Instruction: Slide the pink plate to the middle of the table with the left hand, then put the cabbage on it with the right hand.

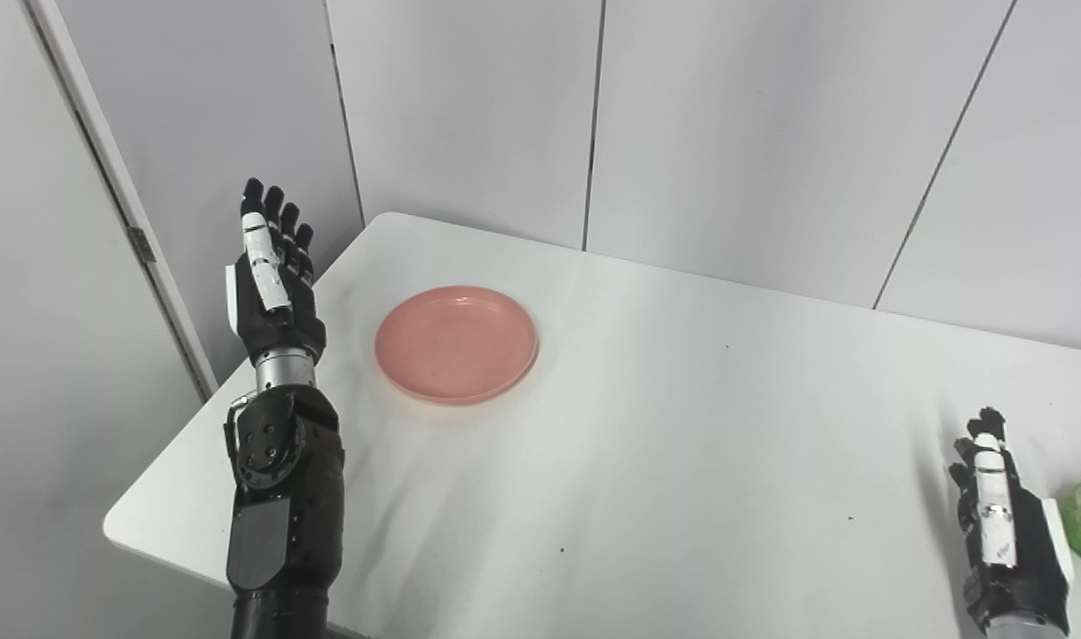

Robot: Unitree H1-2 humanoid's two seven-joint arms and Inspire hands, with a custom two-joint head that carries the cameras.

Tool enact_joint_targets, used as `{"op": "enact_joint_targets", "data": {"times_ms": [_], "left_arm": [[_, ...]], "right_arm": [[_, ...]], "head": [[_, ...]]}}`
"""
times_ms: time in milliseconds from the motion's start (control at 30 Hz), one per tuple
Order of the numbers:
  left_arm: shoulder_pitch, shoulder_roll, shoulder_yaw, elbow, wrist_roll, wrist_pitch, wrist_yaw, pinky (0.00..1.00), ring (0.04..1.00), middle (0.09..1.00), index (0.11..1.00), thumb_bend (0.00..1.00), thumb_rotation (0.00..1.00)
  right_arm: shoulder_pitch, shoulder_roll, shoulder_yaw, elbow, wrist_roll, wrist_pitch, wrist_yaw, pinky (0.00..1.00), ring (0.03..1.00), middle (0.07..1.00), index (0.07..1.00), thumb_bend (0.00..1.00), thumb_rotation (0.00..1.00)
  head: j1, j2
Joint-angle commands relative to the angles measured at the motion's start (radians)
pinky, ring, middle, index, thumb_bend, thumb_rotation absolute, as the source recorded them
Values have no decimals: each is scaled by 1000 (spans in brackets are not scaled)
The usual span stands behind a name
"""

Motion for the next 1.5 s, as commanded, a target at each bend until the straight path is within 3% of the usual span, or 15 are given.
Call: {"op": "enact_joint_targets", "data": {"times_ms": [0,533,1467], "left_arm": [[-37,28,3,2,-11,-8,-3,1000,1000,1000,1000,430,1000],[-60,45,15,123,-59,-20,-16,1000,1000,1000,995,438,1000],[-115,75,27,419,-97,-50,-69,1000,995,990,981,426,1000]], "right_arm": [[-23,-2,-3,-41,4,10,3,1000,1000,1000,1000,98,1000],[-24,0,-2,-46,-1,14,3,1000,999,1000,1000,93,1000],[-22,11,-2,-73,0,38,-2,1000,1000,1000,1000,108,1000]], "head": [[-1,1],[4,13],[1,20]]}}
